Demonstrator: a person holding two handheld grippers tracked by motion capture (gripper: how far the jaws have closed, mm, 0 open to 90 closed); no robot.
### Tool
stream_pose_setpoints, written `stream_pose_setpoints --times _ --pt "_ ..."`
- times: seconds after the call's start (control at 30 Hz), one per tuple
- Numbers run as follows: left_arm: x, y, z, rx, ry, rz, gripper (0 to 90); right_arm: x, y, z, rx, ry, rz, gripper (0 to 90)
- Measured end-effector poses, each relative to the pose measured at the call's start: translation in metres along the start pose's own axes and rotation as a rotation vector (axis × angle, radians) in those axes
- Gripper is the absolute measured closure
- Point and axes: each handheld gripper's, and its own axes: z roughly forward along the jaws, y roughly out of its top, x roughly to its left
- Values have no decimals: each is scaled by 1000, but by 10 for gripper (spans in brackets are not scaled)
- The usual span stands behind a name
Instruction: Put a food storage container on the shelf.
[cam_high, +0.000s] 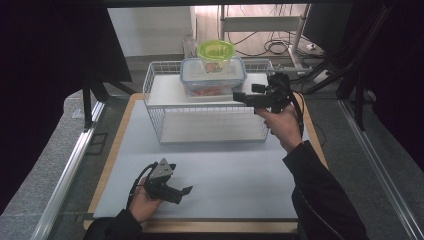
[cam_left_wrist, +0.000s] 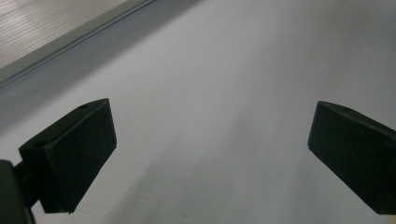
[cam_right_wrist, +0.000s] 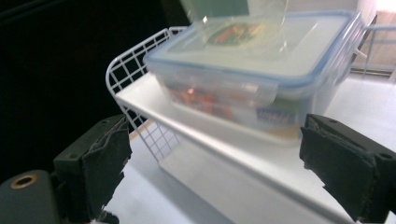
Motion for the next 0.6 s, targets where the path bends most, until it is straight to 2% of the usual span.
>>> stream_pose_setpoints --times 0.03,0.17,0.2,0.3,0.33,0.37,0.4,0.47,0.5,0.57,0.6 --pt "0 0 0 1 0 1 7 2 -8 -2 3 6 -13 79" --pt "0 0 0 3 0 1 8 5 -21 -3 17 1 -33 61" --pt "-1 0 0 3 0 0 7 6 -30 -5 33 -17 -59 48" --pt "0 0 1 3 1 0 7 6 -37 -5 39 -27 -70 41" --pt "-1 0 1 3 1 1 7 6 -48 -7 43 -43 -82 26" --pt "-1 0 1 3 1 1 7 6 -48 -7 43 -43 -82 26" --pt "-1 0 1 3 1 0 7 5 -57 -7 47 -51 -98 17" --pt "-1 0 1 3 2 0 8 5 -61 -8 49 -56 -103 13" --pt "0 0 1 7 2 3 8 5 -74 -7 54 -69 -124 0" --pt "0 0 1 8 1 3 7 5 -78 -7 59 -73 -131 0" --pt "0 0 1 9 1 2 7 5 -90 -5 76 -90 -159 0"
